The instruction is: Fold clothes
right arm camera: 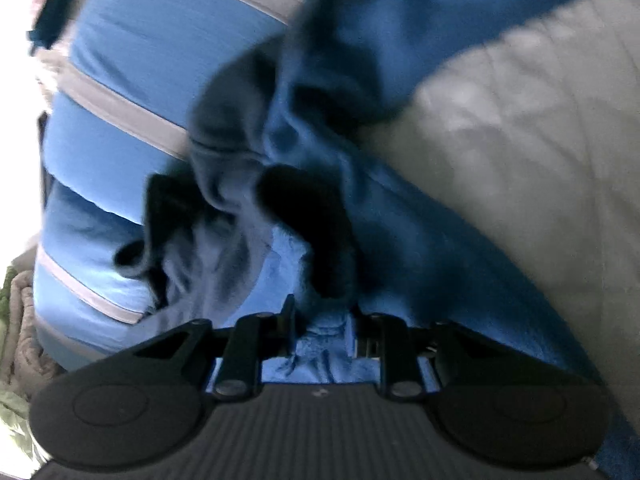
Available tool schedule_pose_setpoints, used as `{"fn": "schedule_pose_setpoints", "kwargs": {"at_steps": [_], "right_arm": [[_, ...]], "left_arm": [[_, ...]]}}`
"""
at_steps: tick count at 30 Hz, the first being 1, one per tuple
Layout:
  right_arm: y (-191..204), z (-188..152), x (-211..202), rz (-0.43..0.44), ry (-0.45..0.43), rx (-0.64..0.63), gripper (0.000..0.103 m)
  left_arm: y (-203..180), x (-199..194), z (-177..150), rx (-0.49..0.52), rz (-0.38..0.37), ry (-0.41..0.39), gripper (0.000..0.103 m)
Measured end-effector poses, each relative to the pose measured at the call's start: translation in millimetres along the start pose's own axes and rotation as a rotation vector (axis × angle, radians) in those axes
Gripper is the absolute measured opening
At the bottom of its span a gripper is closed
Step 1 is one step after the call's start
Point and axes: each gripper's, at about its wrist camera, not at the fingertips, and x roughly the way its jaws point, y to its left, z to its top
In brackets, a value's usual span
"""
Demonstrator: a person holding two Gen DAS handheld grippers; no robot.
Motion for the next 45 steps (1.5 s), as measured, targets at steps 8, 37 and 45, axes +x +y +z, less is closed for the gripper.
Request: {"fn": "schedule_pose_setpoints", "kwargs": {"at_steps": [8, 37, 45], "right_arm": [[2, -1, 1, -0.038, 0.011, -0.015, 0.025], [0, -1, 7, -0.054, 0.004, -0.007, 0.043], [-1, 0, 8, -0.051, 0.006, 0.017, 0.044]], "left_arm": [[-7, -10, -14, 0.118, 0.101, -0.121, 0.072], [116, 65, -94, -1.499, -0.702, 0.189, 0.078], [110, 86, -97, -1.642, -0.888, 0.206, 0.078]]}}
